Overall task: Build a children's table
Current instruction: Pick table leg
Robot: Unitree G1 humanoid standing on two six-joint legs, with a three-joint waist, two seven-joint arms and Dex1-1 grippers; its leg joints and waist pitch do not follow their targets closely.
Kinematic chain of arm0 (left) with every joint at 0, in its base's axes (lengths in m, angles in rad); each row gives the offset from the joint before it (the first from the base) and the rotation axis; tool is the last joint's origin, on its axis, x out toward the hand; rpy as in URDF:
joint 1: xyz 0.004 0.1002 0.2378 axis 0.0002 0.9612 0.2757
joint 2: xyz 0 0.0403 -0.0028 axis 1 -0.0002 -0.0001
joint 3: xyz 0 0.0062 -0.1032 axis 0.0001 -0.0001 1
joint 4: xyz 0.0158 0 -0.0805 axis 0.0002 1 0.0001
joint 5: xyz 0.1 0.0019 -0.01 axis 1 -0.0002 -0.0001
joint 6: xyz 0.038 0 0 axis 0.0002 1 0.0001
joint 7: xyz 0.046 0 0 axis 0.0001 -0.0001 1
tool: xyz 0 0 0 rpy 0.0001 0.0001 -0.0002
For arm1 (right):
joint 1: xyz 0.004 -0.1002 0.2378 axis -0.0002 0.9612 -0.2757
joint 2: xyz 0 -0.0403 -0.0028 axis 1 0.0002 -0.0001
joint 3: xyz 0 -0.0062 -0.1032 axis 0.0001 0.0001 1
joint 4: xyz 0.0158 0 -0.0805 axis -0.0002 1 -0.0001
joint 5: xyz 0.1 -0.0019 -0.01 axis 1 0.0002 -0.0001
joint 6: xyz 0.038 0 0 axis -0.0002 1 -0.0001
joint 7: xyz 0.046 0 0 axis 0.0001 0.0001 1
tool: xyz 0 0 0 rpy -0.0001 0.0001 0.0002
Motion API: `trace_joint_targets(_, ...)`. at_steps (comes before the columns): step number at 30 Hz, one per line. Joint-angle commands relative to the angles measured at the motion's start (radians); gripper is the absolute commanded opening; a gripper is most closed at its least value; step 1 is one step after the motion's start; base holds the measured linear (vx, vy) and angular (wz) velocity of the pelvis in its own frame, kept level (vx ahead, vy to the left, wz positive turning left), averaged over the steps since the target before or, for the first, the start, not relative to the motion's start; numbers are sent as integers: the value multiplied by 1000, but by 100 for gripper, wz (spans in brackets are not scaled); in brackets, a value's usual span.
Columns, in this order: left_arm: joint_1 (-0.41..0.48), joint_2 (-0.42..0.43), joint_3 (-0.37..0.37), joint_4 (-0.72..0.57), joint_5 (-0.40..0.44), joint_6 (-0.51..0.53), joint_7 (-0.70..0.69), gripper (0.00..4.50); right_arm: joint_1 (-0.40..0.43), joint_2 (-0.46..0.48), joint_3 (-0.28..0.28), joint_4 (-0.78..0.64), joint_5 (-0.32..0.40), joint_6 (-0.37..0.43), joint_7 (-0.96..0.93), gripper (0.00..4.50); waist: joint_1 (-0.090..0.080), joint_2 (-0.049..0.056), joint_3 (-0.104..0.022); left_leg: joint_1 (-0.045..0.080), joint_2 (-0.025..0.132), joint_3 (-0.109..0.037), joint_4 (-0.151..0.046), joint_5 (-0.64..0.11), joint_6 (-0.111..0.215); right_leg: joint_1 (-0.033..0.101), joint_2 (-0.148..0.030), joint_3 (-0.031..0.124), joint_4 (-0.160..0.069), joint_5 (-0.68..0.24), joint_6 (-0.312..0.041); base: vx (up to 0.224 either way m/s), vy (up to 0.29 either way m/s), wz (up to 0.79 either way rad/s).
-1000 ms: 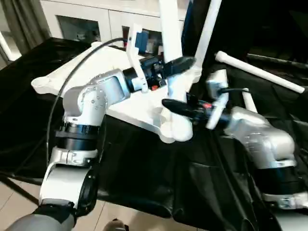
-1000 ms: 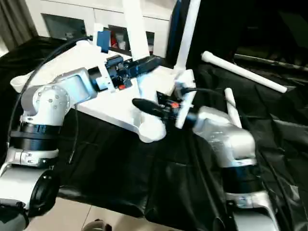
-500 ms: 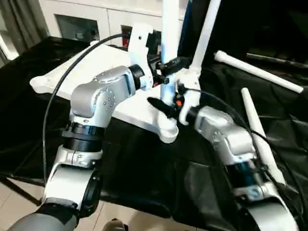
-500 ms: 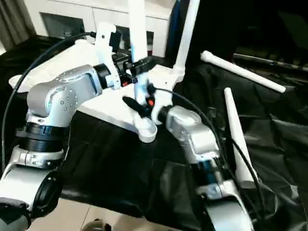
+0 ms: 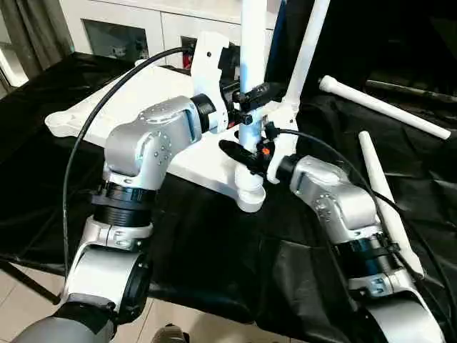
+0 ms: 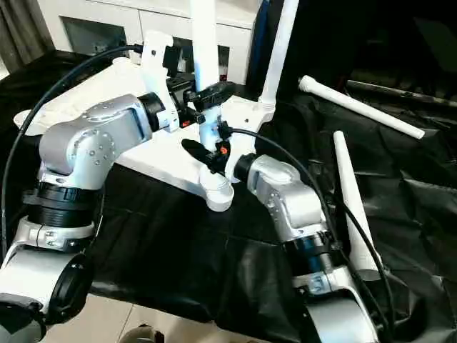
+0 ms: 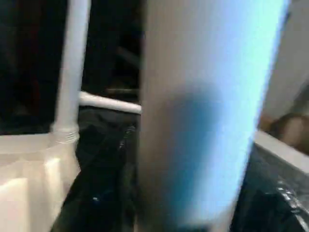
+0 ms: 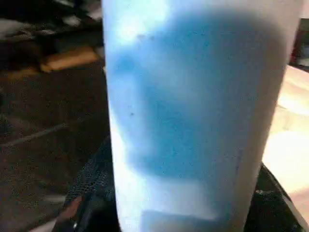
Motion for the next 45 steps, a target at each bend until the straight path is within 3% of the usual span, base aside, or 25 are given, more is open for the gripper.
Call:
trace_joint_targets(1, -4, 6, 36, 15, -18, -25, -17, 273, 19, -20, -29, -66, 71, 21, 86, 188, -1, -4, -83, 16, 30, -5, -64, -110, -4, 61, -79, 50, -66, -103, -160, 0, 0, 0)
trace_joint_targets(2, -3, 8, 40, 17, -24, -23, -26, 288, 22, -22, -31, -73, 80, 25, 96, 188, 1, -4, -83, 16, 32, -5, -64, -111, 0, 61, -81, 50, -65, -100, -165, 0, 0, 0)
trace_joint_targets(3, 2, 18, 48, 19, -45, -16, -58, 296, 28, -31, -36, -96, 106, 40, 124, 188, 0, 5, -84, 17, 32, -6, -64, -111, -2, 59, -80, 49, -63, -98, -169, 0, 0, 0)
trace_joint_targets(4, 8, 28, 50, 17, -59, -14, -87, 298, 33, -39, -39, -112, 123, 53, 144, 188, -1, 4, -83, 17, 31, -5, -65, -120, -1, 60, -77, 49, -67, -97, -170, 0, 0, 0)
trace_joint_targets(6, 23, 51, 59, 9, -97, -2, -157, 298, 45, -65, -41, -144, 153, 78, 184, 188, 0, 12, -83, 18, 30, -7, -65, -127, -8, 61, -77, 48, -67, -98, -175, 0, 0, 0)
trace_joint_targets(7, 24, 57, 62, 6, -105, 4, -170, 298, 49, -75, -42, -152, 160, 83, 199, 188, -1, 8, -82, 18, 31, -6, -66, -130, -11, 61, -77, 49, -66, -99, -178, 0, 0, 0)
trace_joint_targets(8, 24, 60, 63, 4, -110, 8, -176, 298, 51, -81, -42, -157, 164, 86, 208, 188, -3, 13, -83, 19, 31, -7, -66, -143, -18, 60, -77, 49, -68, -111, -180, 0, 0, 0)
trace_joint_targets(9, 23, 61, 65, 6, -111, 10, -178, 273, 52, -85, -44, -159, 167, 88, 214, 188, -3, 11, -83, 19, 31, -6, -66, -148, -20, 61, -77, 49, -69, -117, -180, 0, 0, 0)
trace_joint_targets(15, 7, 74, 83, 44, -127, 12, -183, 231, 61, -127, -60, -182, 198, 115, 262, 188, 0, 8, -83, 19, 32, -8, -66, -145, -25, 62, -79, 48, -70, -135, -177, 0, 0, 0)
trace_joint_targets(21, 1, 73, 94, 45, -143, 23, -152, 190, 61, -139, -45, -176, 161, 81, 265, 188, -1, 5, -85, 17, 31, -6, -63, -124, -18, 63, -78, 48, -66, -99, -187, 0, 0, 0)
trace_joint_targets(27, -16, 73, 89, 48, -143, 20, -143, 184, 51, -140, -33, -156, 138, 46, 257, 188, 0, 6, -84, 18, 32, -7, -64, -132, -21, 62, -79, 48, -67, -120, -183, 0, 0, 0)
trace_joint_targets(28, -18, 73, 87, 46, -145, 16, -142, 184, 47, -138, -39, -149, 144, 54, 255, 244, 0, 9, -84, 19, 32, -7, -64, -133, -22, 61, -79, 48, -67, -119, -183, 0, 0, 0)
trace_joint_targets(30, -18, 75, 78, 40, -144, 13, -151, 184, 37, -132, -55, -138, 162, 75, 248, 258, -1, 6, -84, 19, 32, -7, -64, -135, -21, 61, -78, 48, -67, -116, -185, 0, 0, 0)
trace_joint_targets(31, -15, 77, 64, 30, -138, 6, -165, 184, 25, -132, -66, -130, 165, 77, 245, 258, 1, 12, -85, 17, 33, -8, -63, -133, -22, 63, -79, 48, -64, -106, -187, 0, 0, 0)
trace_joint_targets(34, -8, 88, 37, 16, -126, -2, -195, 181, 13, -145, -64, -124, 150, 76, 248, 298, -3, 15, -85, 19, 31, -9, -64, -137, -27, 63, -75, 47, -66, -109, -172, 0, 0, 0)
trace_joint_targets(40, -5, 100, 7, 6, -124, -15, -255, 180, -1, -252, -27, -144, 183, 151, 401, 303, 2, 22, -87, 22, 31, -8, -61, -136, -15, 65, -72, 47, -62, -58, -204, 0, 0, 0)
trace_joint_targets(45, -8, 91, -12, -22, -156, 4, -295, 180, -10, -301, 13, -139, 175, 167, 477, 303, -2, 15, -85, 18, 31, -7, -59, -154, -13, 68, -76, 47, -68, -102, -208, 0, 0, 0)
